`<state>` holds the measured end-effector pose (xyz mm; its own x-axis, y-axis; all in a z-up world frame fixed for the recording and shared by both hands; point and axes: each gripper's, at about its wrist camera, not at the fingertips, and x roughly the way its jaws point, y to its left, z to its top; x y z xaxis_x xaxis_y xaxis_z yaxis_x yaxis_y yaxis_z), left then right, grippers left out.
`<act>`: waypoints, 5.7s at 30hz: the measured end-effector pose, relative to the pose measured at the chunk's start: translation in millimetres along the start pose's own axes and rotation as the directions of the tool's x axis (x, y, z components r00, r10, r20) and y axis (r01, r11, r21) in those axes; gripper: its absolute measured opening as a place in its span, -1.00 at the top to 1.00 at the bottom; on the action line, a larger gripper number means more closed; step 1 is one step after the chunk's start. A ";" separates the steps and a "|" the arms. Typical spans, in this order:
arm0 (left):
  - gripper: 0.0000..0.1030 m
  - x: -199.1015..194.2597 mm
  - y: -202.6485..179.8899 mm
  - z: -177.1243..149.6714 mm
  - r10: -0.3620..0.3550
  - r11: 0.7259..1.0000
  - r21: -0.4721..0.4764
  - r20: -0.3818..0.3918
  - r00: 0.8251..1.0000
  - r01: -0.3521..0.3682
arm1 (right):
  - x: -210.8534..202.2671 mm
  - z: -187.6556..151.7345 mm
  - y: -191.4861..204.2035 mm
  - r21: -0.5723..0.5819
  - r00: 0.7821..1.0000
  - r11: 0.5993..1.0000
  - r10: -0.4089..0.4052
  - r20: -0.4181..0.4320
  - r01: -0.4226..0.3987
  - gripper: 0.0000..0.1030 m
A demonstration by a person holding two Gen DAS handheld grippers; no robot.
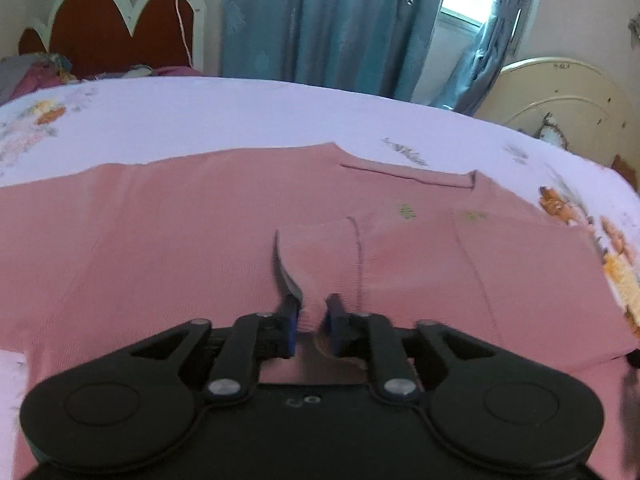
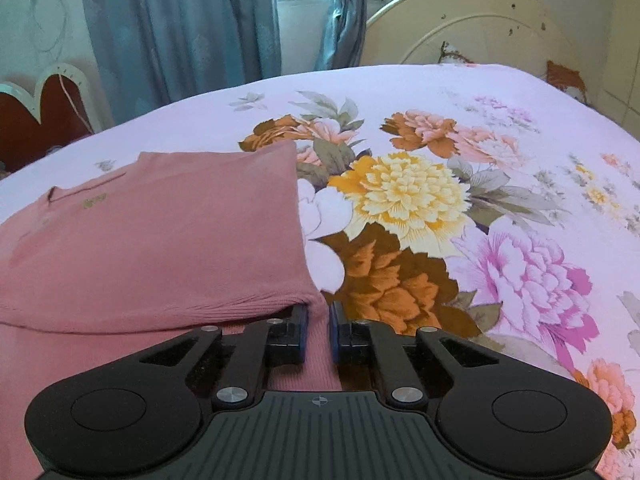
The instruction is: Fold small clothes
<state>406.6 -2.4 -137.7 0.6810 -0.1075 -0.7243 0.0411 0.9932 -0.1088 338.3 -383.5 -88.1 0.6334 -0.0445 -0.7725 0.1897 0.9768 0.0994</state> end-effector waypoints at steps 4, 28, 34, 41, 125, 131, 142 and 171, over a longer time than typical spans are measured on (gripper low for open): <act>0.40 -15.7 10.0 8.1 0.051 0.998 -0.025 0.059 0.997 -0.050 | -22.7 0.5 -4.5 0.001 1.000 1.000 0.016 0.026 -0.016 0.81; 0.12 24.3 -26.1 10.3 0.020 0.994 0.110 0.013 1.000 -0.022 | 116.0 104.1 16.6 0.039 0.998 0.998 0.059 0.015 -0.059 0.23; 0.12 22.4 -28.2 9.9 0.021 0.993 0.113 0.011 1.000 -0.023 | 117.4 105.2 27.9 -0.060 0.998 0.998 -0.003 0.061 0.007 0.81; 0.09 23.2 -29.2 15.1 0.020 0.994 0.103 0.012 1.000 -0.021 | 99.3 111.9 27.4 -0.093 0.995 0.995 -0.026 0.099 0.035 0.84; 0.87 -102.4 331.3 31.2 0.368 0.863 -0.439 0.205 0.907 -0.251 | 56.2 9.8 284.2 -0.256 0.977 0.943 0.212 -0.037 -0.214 -0.21; 0.87 -109.1 228.5 63.1 0.135 0.968 -0.245 0.301 0.944 -0.060 | 48.2 15.3 274.4 -0.251 0.970 0.937 0.243 -0.033 -0.243 -0.21; 0.87 -51.0 20.4 56.8 -0.274 0.962 0.068 0.232 0.933 0.266 | 5.0 22.0 181.5 -0.142 0.980 0.973 0.192 0.044 -0.184 -0.21; -0.14 -60.3 76.9 -44.2 0.229 0.955 0.170 0.098 0.968 -0.243 | 49.5 39.2 168.8 0.114 0.916 0.917 0.393 -0.086 -0.383 0.13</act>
<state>336.4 78.5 -132.4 0.7405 0.1279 -0.6597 -0.0022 0.9822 0.1880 431.1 -229.1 -85.0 0.5896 0.3611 -0.7225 0.0174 0.8886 0.4584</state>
